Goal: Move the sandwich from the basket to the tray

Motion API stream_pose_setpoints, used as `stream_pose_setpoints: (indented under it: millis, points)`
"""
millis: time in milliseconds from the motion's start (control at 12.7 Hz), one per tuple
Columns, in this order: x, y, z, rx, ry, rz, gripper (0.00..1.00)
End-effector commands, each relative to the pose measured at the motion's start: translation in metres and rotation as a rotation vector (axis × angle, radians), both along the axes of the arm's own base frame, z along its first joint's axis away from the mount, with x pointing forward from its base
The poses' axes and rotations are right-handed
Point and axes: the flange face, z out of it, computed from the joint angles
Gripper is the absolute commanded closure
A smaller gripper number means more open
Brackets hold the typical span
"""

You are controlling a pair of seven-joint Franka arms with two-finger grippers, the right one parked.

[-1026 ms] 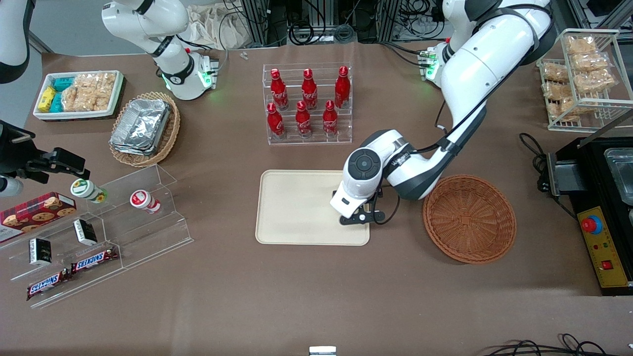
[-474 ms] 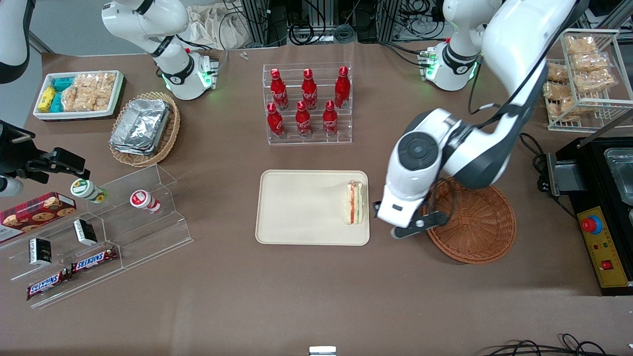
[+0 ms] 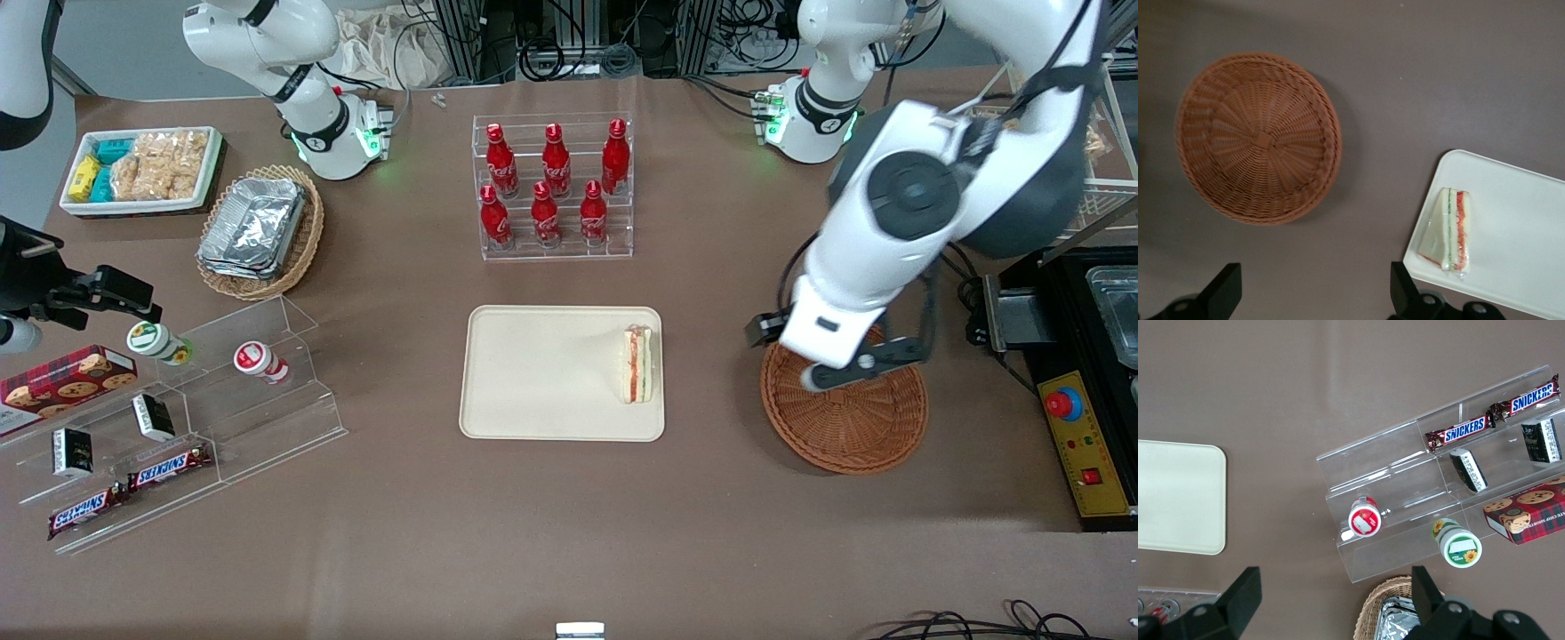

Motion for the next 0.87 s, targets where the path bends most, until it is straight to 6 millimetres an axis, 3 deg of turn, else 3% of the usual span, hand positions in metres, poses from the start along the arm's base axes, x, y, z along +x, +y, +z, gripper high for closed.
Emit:
stream_pose_setpoints:
  millis: [0,316,632,789]
  points:
    - [-0.026,0.045,0.019,0.000,0.011,-0.049,0.00]
    - [-0.043,0.100,0.019,-0.017,0.019,-0.114,0.00]
    - [-0.037,0.130,0.010,-0.022,0.006,-0.077,0.00]
    - [-0.033,0.132,0.001,-0.027,0.012,-0.079,0.00]
